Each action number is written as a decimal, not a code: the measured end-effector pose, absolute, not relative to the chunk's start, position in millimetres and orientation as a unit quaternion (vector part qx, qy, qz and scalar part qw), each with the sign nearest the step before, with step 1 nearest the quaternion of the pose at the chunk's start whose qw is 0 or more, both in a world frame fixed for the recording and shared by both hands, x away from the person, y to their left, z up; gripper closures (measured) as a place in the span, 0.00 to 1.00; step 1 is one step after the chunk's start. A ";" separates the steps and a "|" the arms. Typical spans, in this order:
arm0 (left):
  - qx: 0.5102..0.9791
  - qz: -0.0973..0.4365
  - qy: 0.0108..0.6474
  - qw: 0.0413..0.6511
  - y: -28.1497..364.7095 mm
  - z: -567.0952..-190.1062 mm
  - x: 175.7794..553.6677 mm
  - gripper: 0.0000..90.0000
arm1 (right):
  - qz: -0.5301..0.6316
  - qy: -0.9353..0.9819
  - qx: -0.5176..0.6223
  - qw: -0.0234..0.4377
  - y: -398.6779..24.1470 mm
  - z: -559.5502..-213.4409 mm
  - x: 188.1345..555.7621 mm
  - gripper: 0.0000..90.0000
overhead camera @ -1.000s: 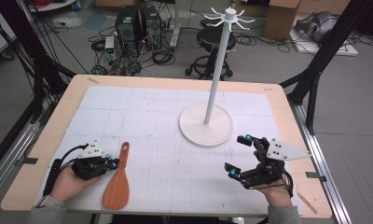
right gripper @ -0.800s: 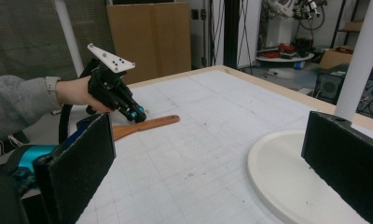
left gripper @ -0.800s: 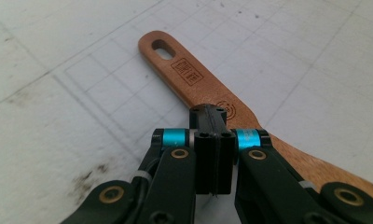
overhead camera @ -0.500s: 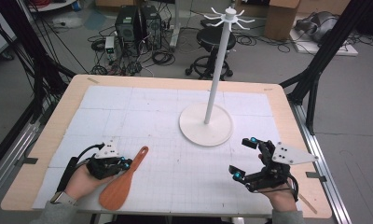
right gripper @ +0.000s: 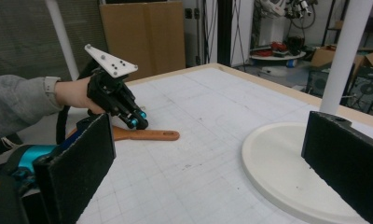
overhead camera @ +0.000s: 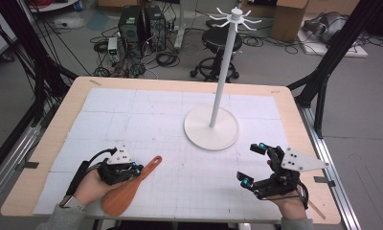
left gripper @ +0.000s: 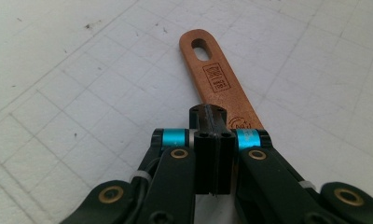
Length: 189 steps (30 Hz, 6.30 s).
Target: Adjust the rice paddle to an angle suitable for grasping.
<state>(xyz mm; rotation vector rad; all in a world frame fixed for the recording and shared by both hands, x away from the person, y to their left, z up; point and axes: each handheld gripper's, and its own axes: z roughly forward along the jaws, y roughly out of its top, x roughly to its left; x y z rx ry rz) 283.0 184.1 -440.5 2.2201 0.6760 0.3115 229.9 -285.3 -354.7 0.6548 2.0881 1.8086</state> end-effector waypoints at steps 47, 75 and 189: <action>0.895 0.117 0.224 0.368 189.6 -437.4 210.8 1.00 | 0.631 0.736 0.211 0.124 -269.3 -360.2 245.1 0.02; 0.874 0.119 0.272 0.385 252.3 -440.6 218.1 0.99 | 0.625 0.741 0.211 0.122 -266.7 -362.5 246.8 0.02; 0.918 0.070 0.240 0.308 212.2 -425.7 297.8 0.72 | 0.641 0.722 0.225 0.128 -276.8 -359.3 230.0 0.02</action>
